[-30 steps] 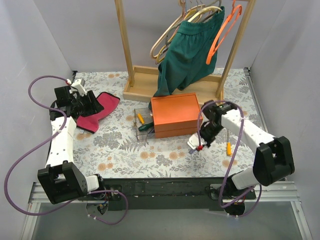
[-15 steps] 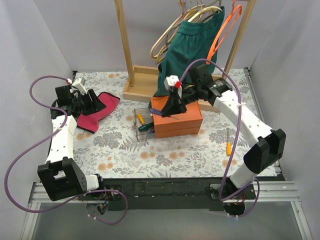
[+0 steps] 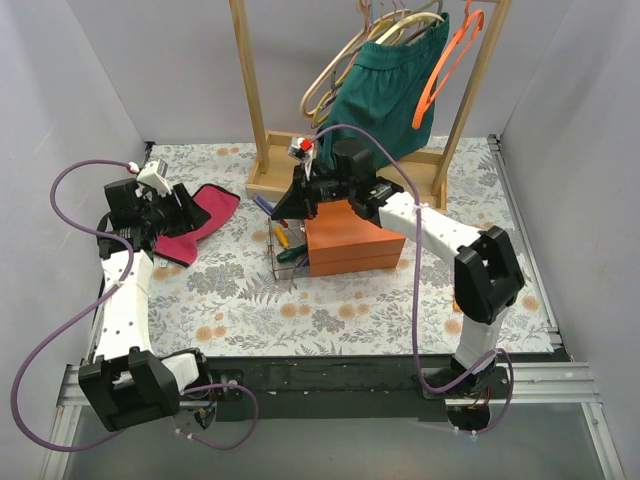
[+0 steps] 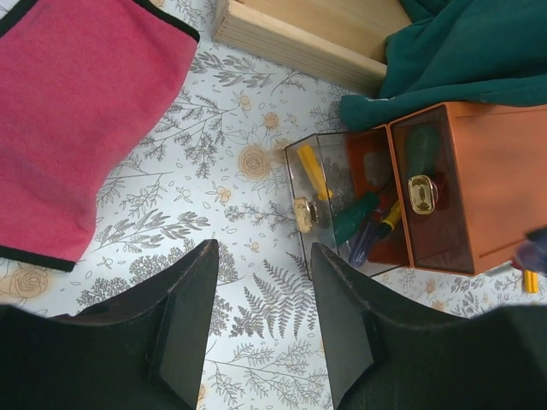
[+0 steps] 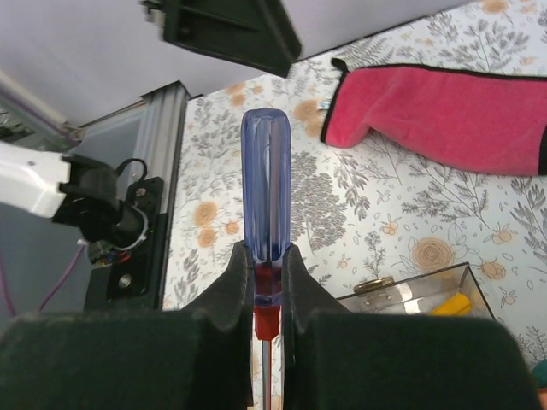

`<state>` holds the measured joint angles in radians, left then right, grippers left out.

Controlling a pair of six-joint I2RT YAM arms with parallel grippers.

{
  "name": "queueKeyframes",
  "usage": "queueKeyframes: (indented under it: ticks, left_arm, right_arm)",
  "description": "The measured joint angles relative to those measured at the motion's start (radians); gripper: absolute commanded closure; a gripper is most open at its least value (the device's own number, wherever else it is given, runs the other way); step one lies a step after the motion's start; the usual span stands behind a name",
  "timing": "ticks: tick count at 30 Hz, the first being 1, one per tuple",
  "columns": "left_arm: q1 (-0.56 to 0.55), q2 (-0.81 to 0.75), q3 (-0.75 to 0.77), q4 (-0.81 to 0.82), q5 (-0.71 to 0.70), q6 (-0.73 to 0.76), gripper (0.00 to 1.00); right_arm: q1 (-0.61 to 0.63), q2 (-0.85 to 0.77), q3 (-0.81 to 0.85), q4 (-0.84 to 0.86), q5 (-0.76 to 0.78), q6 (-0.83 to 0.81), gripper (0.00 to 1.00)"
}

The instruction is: Sort the tools into containers

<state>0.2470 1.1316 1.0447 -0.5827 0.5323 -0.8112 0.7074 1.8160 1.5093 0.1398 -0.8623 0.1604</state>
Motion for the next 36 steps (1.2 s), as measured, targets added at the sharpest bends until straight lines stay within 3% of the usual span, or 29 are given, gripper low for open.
queueKeyframes:
  ticks: [14, 20, 29, 30, 33, 36]
  left_arm:
    - [0.041, -0.016, -0.040, -0.023, 0.001, -0.001, 0.53]
    - [0.050, -0.019, -0.042, -0.022, 0.005, -0.007, 0.53]
    - [0.051, -0.018, -0.054, 0.009, 0.024, -0.029, 0.53]
    - [0.051, -0.016, -0.054, 0.017, 0.028, -0.031, 0.53]
    - [0.051, -0.004, -0.054, 0.035, 0.034, -0.040, 0.53]
    - [0.051, 0.004, -0.054, 0.047, 0.037, -0.047, 0.53]
  right_arm:
    - [0.058, 0.276, 0.111, 0.003, 0.268, -0.111, 0.99]
    - [0.100, 0.284, 0.144, -0.101, 0.477, -0.220, 0.99]
    - [0.141, 0.232, 0.077, -0.159, 0.732, -0.204, 0.95]
    - [0.143, 0.224, 0.069, -0.168, 0.756, -0.190, 0.85]
    - [0.147, 0.202, 0.052, -0.200, 0.812, -0.149, 0.69]
    - [0.147, 0.193, 0.050, -0.225, 0.842, -0.106, 0.63]
